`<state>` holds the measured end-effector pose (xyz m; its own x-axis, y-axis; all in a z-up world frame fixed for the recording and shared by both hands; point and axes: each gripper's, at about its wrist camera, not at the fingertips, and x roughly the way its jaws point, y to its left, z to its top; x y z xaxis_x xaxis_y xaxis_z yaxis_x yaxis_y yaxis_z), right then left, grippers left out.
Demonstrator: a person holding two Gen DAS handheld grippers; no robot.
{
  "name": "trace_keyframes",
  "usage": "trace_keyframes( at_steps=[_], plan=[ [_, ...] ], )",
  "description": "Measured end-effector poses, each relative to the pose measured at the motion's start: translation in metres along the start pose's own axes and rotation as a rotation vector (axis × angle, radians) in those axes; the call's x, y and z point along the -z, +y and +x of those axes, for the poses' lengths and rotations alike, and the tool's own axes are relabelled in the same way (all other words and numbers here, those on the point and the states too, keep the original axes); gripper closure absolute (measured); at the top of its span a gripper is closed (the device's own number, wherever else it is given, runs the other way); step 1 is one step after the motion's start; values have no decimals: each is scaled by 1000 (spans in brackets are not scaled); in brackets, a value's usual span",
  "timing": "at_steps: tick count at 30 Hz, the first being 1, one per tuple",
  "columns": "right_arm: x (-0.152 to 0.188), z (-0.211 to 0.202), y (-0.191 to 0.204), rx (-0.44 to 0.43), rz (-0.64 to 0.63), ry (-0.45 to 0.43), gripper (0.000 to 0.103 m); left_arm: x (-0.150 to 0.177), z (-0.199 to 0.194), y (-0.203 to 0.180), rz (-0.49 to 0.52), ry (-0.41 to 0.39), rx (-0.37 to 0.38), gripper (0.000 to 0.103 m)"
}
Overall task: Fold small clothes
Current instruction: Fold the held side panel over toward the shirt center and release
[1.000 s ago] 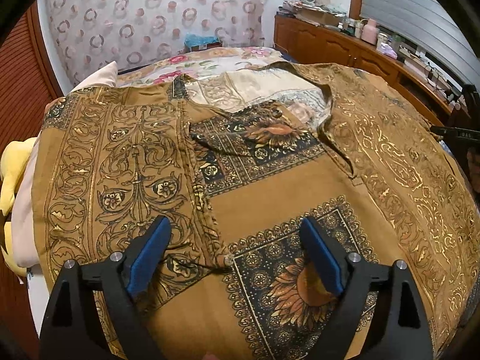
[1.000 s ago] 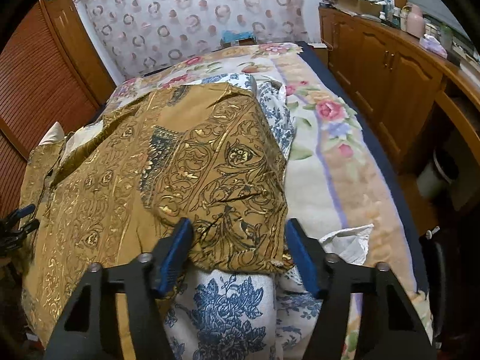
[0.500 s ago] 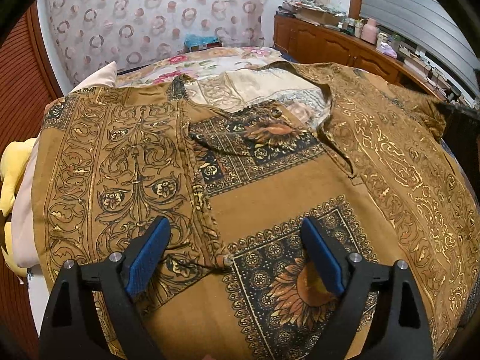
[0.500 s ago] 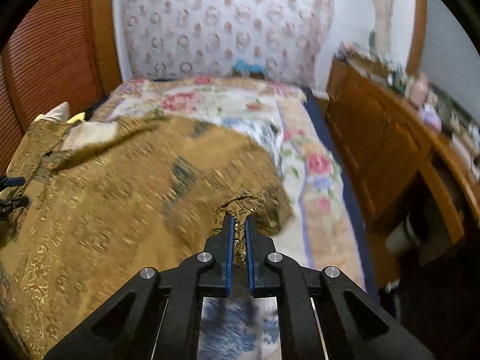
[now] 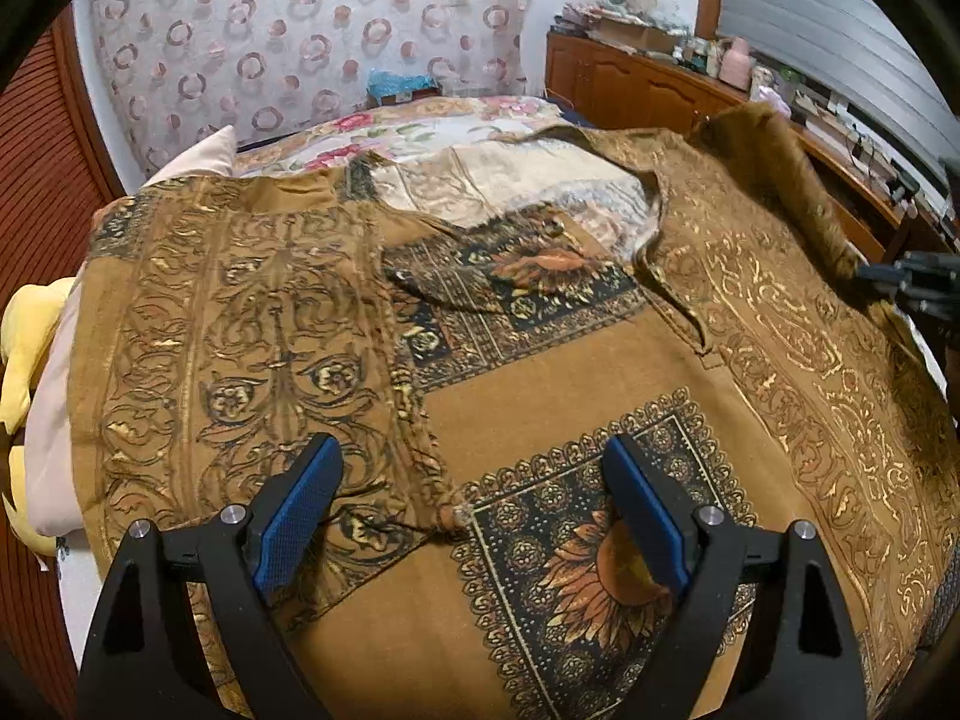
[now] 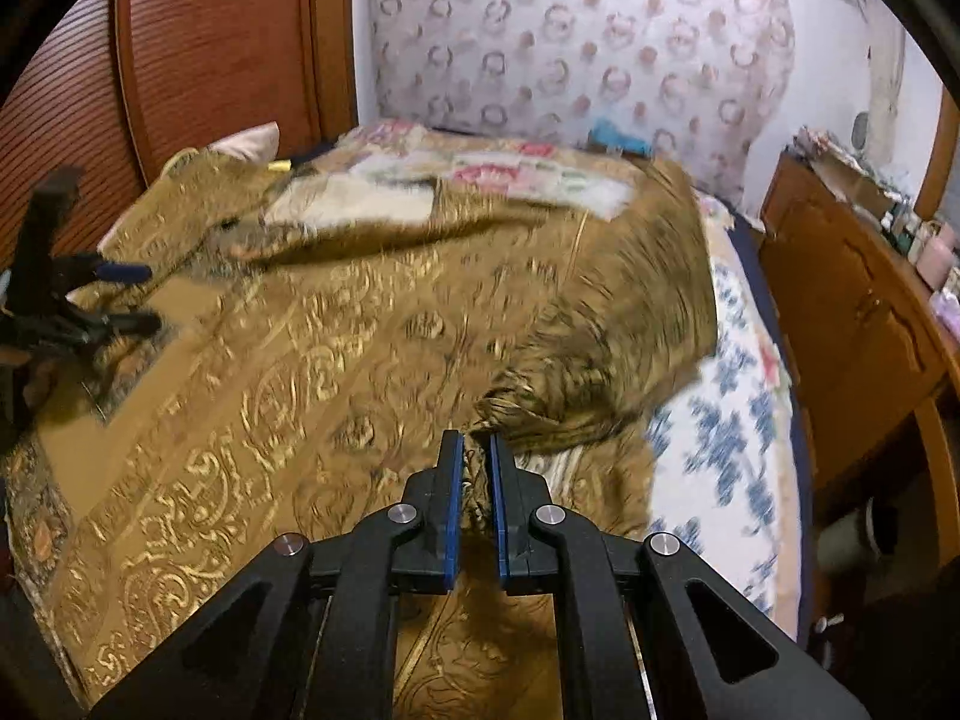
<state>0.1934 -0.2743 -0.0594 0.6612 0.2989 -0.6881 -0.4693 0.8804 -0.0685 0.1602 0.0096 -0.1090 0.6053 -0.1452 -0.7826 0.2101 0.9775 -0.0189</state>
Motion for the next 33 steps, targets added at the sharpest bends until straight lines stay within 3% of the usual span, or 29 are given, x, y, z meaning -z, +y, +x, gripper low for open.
trace_keyframes(
  at_steps=[3,5,7,10,15,24,27,29,33],
  plan=[
    [2,1,-2,0,10,16,87,3,-14,6,-35,-56,6,13],
    [3,-5,-6,5,21,7,71,3,-24,9,-48,-88,1,13],
    [2,-20,-7,-10,31,-26,68,3,-35,10,-56,-121,-5,13],
    [-11,-36,-16,10,59,-75,55,2,-52,12,-74,-165,7,13],
    [-21,-23,-41,52,146,-63,55,-2,-75,13,-86,-229,13,13],
    [-37,46,-74,-8,316,24,55,0,-86,3,-74,-249,33,13],
    [-44,51,-76,-38,335,10,70,4,-83,4,-82,-242,39,13],
    [-47,50,-78,-45,313,1,87,5,-81,5,-87,-234,38,13],
    [-57,46,-68,-34,247,-44,96,8,-78,8,-95,-227,35,13]
  ],
)
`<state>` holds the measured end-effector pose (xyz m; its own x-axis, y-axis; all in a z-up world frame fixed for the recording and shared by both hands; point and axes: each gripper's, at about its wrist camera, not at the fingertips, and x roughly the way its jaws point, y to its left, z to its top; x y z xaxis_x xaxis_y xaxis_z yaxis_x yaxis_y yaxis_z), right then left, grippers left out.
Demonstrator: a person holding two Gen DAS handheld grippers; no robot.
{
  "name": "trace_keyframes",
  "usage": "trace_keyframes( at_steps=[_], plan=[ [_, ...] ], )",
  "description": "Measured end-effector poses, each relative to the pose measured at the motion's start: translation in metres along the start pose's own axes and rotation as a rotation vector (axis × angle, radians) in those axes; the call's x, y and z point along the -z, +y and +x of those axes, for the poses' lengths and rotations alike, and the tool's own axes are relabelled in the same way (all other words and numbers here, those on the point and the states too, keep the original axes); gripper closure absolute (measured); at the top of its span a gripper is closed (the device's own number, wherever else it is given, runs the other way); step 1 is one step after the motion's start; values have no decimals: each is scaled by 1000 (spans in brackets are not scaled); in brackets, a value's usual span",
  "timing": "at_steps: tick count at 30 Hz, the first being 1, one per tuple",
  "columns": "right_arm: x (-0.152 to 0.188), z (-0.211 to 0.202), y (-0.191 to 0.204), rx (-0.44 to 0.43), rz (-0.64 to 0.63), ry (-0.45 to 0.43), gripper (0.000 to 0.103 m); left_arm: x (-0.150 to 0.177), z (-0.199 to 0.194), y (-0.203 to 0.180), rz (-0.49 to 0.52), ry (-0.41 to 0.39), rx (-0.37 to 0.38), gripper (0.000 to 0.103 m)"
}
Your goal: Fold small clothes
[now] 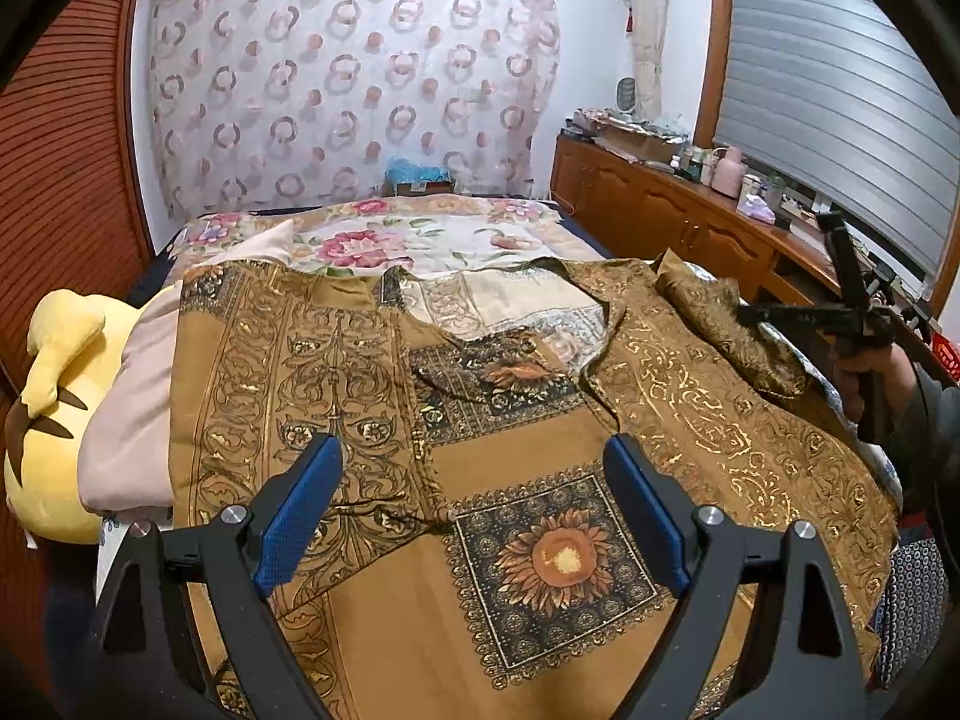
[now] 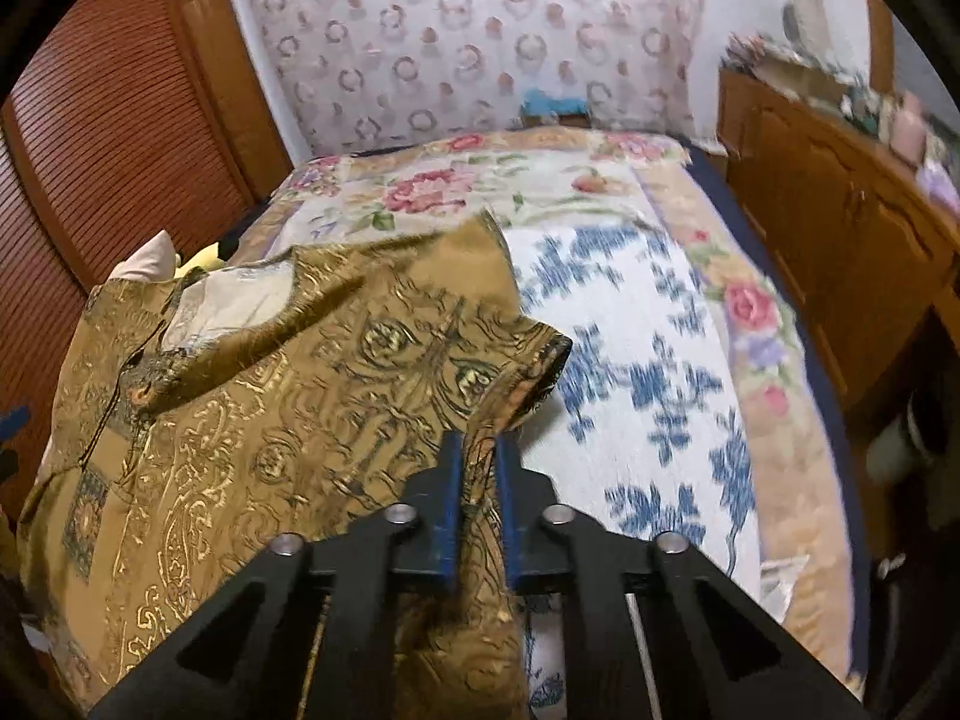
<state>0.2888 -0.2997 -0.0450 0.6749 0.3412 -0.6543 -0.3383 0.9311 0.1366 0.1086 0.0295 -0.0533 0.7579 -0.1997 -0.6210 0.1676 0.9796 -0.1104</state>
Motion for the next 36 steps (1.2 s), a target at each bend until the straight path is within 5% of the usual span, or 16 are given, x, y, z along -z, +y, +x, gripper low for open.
trace_keyframes(
  at_steps=[7,14,19,26,36],
  plan=[
    [-10,-16,28,-6,-74,-80,97,3,0,3,-10,4,-4,13],
    [-11,-16,73,-129,-159,-70,97,1,-2,8,-17,-2,-11,13],
    [-17,-10,76,-180,-185,-56,67,1,-2,14,-29,-1,-16,13],
    [-20,-7,39,-39,-156,-69,61,-5,2,28,-45,-7,-25,13],
    [-22,69,-20,120,-129,69,58,-25,25,74,-38,32,-106,13]
  ],
)
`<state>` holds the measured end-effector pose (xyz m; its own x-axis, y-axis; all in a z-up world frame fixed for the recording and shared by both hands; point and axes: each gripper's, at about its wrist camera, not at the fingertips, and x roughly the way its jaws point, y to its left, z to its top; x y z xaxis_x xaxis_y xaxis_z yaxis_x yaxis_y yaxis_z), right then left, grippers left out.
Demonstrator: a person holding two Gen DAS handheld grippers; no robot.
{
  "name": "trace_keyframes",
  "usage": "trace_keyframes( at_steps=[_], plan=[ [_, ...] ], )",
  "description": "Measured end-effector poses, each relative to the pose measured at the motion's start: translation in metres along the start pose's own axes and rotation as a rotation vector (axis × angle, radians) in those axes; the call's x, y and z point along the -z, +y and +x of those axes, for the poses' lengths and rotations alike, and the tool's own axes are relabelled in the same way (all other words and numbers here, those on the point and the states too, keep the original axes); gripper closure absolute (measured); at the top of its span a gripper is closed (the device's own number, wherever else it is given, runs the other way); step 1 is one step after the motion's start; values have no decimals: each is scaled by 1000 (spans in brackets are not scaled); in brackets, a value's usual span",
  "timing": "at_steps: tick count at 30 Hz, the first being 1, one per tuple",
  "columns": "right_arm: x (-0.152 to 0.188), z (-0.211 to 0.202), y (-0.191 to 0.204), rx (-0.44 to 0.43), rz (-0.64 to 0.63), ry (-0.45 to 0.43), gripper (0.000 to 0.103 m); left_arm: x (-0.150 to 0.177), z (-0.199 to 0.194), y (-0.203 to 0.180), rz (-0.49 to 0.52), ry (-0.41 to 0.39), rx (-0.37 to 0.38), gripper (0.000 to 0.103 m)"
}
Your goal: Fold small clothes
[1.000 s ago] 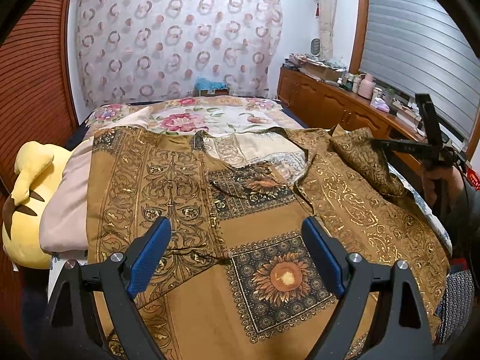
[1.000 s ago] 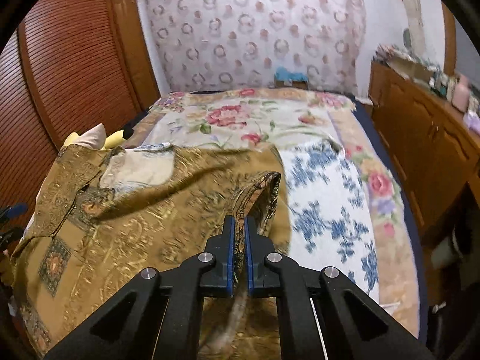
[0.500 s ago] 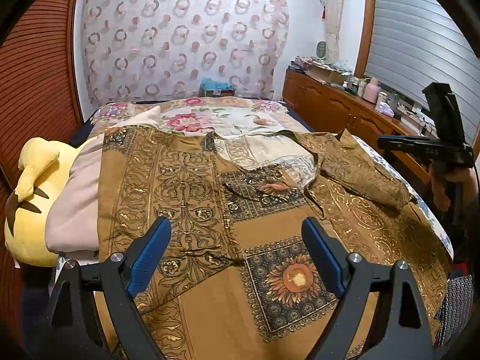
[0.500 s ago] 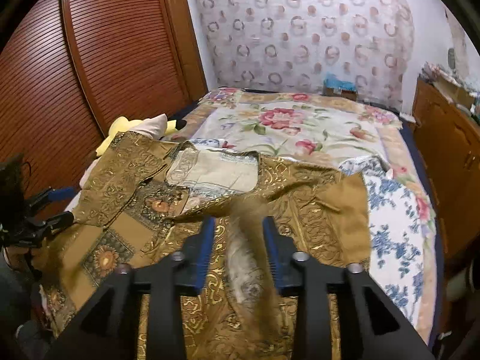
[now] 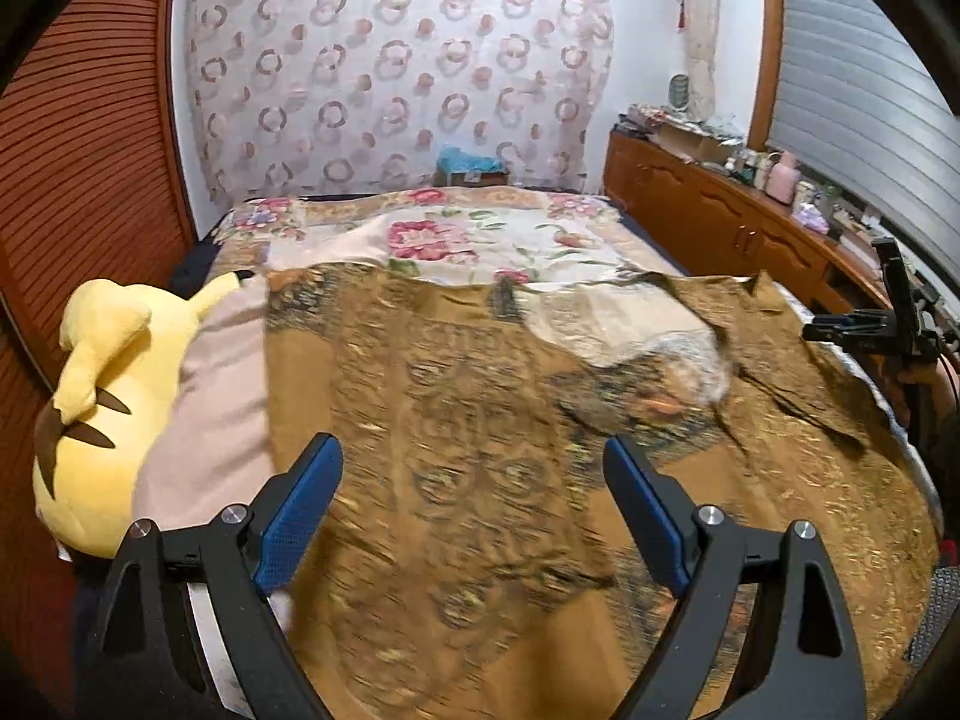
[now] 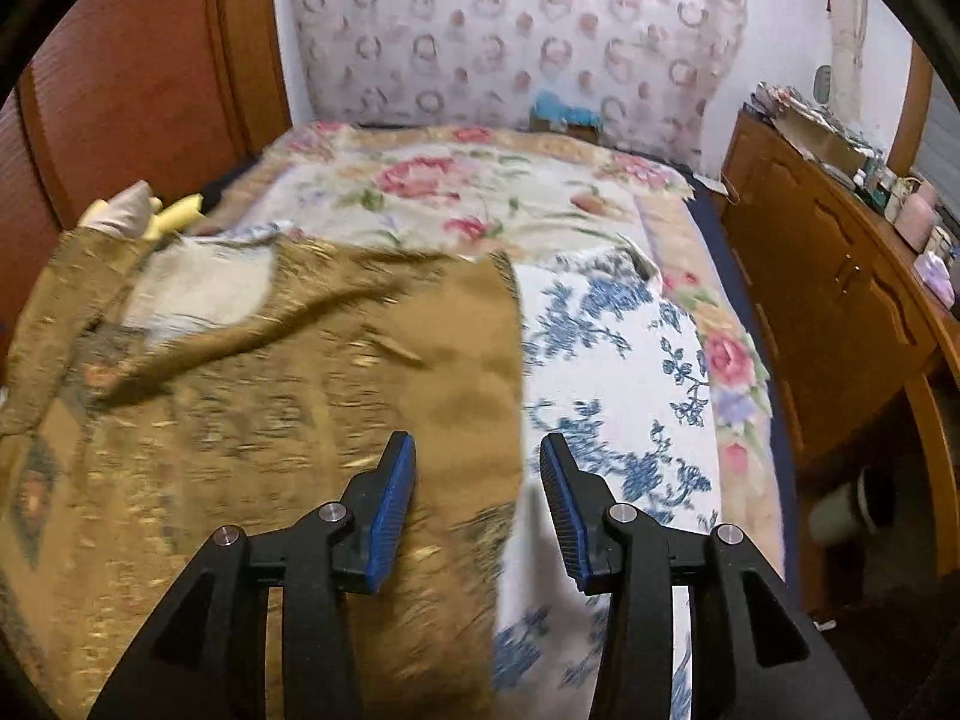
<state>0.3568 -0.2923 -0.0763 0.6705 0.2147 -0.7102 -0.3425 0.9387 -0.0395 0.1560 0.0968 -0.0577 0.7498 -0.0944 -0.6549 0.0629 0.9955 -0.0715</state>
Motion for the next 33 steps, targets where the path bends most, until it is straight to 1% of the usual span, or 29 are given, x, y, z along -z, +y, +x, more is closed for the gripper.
trace_keyframes(
  at_steps=[3,6,8,12,15,16,17,18,19,20,23,25,27,30,33],
  plan=[
    [-10,15,-5,-21,26,15,58,-6,7,14,-1,8,-23,14],
    [-22,30,-6,-47,15,25,58,-14,18,32,-22,24,-26,18],
    [-31,36,-6,-50,2,35,58,-18,25,43,-39,35,-31,22],
    [-42,50,-7,-78,3,30,58,-27,40,61,-58,54,-67,23],
    [-44,52,-7,-111,5,20,58,-33,48,72,-72,64,-84,23],
    [-43,52,-7,-124,-3,16,63,-35,50,75,-75,67,-85,23],
    [-42,51,-6,-144,-16,12,75,-36,52,77,-78,70,-85,23],
    [-41,51,-6,-161,-31,6,80,-38,55,79,-79,74,-88,23],
    [-41,49,-8,-172,-35,-4,98,-39,57,81,-79,76,-91,23],
    [-40,47,-10,-189,-30,-19,99,-40,61,83,-80,79,-93,23],
    [-41,39,-28,-143,32,-59,100,-40,68,88,-79,91,-88,23],
    [-39,43,-35,-156,60,-46,100,-40,73,91,-78,98,-85,28],
    [-36,50,-33,-149,41,-29,99,-41,76,93,-82,103,-75,31],
    [-35,58,-29,-145,35,-15,99,-42,80,97,-90,109,-56,38],
    [-35,61,-28,-147,36,-16,99,-46,82,98,-85,115,-47,41]
  ],
)
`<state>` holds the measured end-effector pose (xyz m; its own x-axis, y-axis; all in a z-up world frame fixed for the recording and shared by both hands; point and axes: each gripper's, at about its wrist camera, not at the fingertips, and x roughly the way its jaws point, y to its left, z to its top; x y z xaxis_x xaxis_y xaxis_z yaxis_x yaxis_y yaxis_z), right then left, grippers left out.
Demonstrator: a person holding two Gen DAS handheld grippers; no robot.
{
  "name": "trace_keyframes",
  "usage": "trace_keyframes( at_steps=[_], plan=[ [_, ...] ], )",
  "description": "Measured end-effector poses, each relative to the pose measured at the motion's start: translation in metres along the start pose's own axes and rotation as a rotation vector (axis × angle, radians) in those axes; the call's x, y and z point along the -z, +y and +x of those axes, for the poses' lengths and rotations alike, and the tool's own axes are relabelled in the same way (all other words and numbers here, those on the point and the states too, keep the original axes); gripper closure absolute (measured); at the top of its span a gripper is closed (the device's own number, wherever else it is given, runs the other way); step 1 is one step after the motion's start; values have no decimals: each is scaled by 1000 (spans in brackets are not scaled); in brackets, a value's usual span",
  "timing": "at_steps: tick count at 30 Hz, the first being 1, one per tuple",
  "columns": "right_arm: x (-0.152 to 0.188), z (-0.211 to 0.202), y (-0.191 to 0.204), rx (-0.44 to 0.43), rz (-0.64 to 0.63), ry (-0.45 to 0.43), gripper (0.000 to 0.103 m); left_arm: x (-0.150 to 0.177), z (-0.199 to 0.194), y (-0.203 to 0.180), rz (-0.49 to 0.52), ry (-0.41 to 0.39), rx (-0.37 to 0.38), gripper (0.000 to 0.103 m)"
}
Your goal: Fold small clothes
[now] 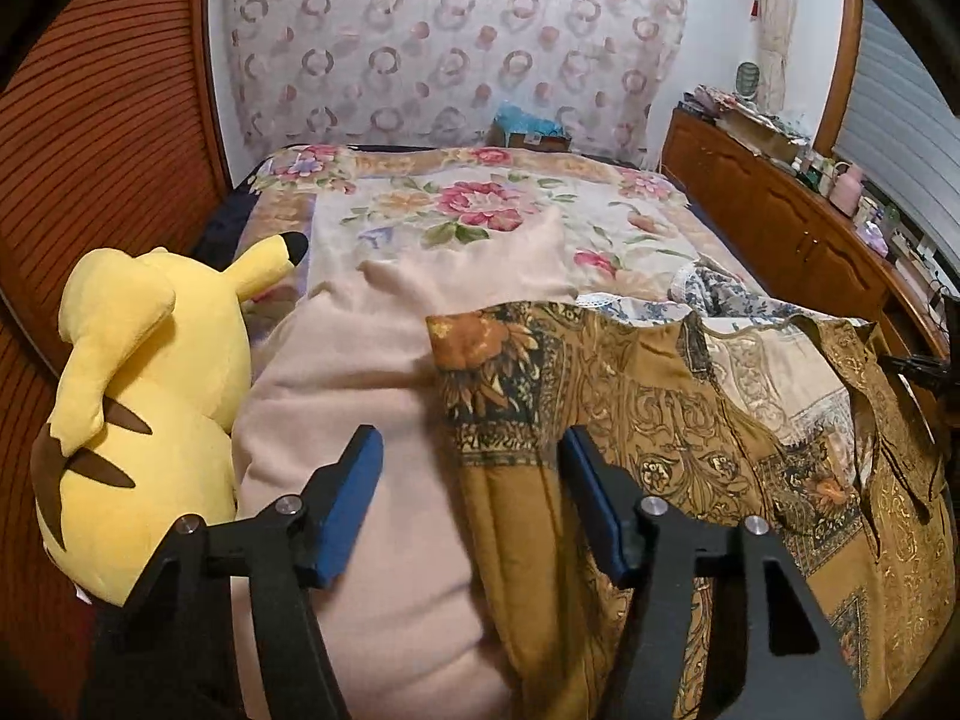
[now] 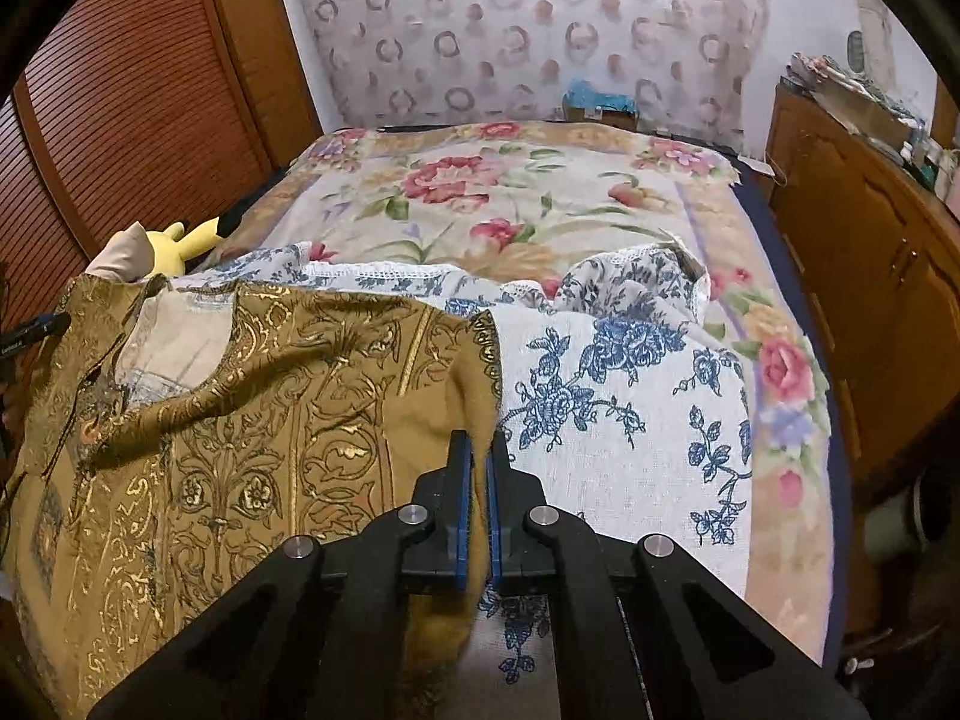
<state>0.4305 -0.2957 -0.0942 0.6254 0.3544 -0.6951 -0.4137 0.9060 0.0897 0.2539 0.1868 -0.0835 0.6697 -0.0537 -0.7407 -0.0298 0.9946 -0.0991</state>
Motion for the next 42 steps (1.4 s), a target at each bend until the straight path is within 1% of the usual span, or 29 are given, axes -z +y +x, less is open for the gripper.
trace_keyframes(
  at_steps=[3,5,11,13,15,18,19,21,23,29,31,34,36,40,42],
  plan=[
    [-2,-2,0,-8,-10,-4,98,-4,0,0,-2,-1,7,42],
    [-2,-3,1,-5,-22,-6,97,-6,1,0,-4,-2,15,44],
    [-7,2,13,24,-56,1,82,-13,2,-5,-1,-9,62,71],
    [-10,4,16,36,-60,5,80,-13,-1,-8,4,-18,79,91],
    [-12,6,21,52,-72,13,80,-12,-8,-13,13,-30,106,96],
    [-13,3,30,48,-97,18,98,-10,-23,-24,41,-61,131,98],
    [-12,-2,33,45,-102,7,99,-9,-27,-27,47,-71,136,98],
    [-11,-15,37,24,-100,-33,100,-5,-40,-34,57,-97,158,98],
    [-8,-33,45,16,-101,-72,100,1,-56,-44,77,-119,163,98],
    [21,-88,75,-15,-116,-172,100,24,-93,-58,93,-154,190,98],
    [36,-106,86,-26,-121,-200,100,33,-108,-61,99,-166,193,98],
    [64,-131,91,-39,-124,-231,101,47,-131,-61,96,-193,194,98],
    [84,-147,94,-47,-117,-252,101,62,-149,-59,86,-215,201,98],
    [126,-172,95,-48,-96,-275,101,97,-173,-56,73,-230,200,98],
    [150,-185,93,-57,-76,-274,101,117,-182,-50,39,-233,214,98]
  ],
)
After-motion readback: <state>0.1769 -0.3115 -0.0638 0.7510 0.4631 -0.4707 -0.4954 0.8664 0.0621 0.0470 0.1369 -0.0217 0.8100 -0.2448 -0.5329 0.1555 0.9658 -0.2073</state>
